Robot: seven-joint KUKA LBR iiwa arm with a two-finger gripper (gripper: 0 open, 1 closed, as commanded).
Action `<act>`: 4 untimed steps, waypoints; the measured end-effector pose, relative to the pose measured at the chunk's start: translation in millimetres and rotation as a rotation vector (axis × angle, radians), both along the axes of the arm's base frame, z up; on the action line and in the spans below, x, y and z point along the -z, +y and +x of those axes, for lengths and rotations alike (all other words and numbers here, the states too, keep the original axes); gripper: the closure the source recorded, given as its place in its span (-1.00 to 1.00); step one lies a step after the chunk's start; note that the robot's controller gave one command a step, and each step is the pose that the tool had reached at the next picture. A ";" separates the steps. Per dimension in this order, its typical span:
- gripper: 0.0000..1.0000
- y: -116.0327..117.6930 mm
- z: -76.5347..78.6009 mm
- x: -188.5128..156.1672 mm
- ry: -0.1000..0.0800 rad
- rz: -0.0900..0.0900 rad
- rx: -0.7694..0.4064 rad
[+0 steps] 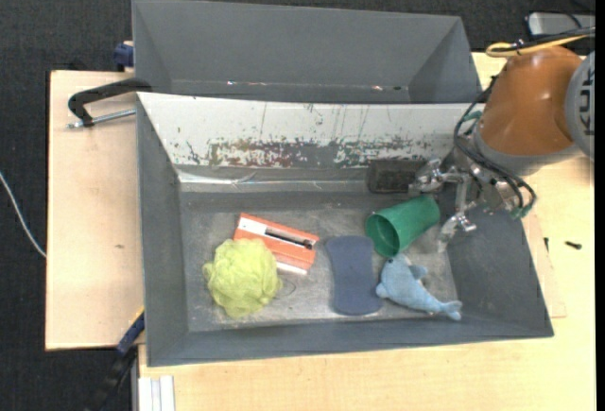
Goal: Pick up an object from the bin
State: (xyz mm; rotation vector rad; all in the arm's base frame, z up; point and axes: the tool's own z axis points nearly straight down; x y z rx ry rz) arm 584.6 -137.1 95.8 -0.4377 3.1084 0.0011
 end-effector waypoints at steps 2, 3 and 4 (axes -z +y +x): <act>1.00 34.9 2.6 19.7 -0.001 -0.004 0.044; 1.00 35.0 2.7 19.7 -0.002 -0.004 0.044; 1.00 17.7 -3.4 -117.9 -0.004 -0.001 0.005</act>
Offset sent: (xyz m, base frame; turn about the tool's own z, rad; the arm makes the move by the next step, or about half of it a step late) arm 0.0000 0.0368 -0.0244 0.0421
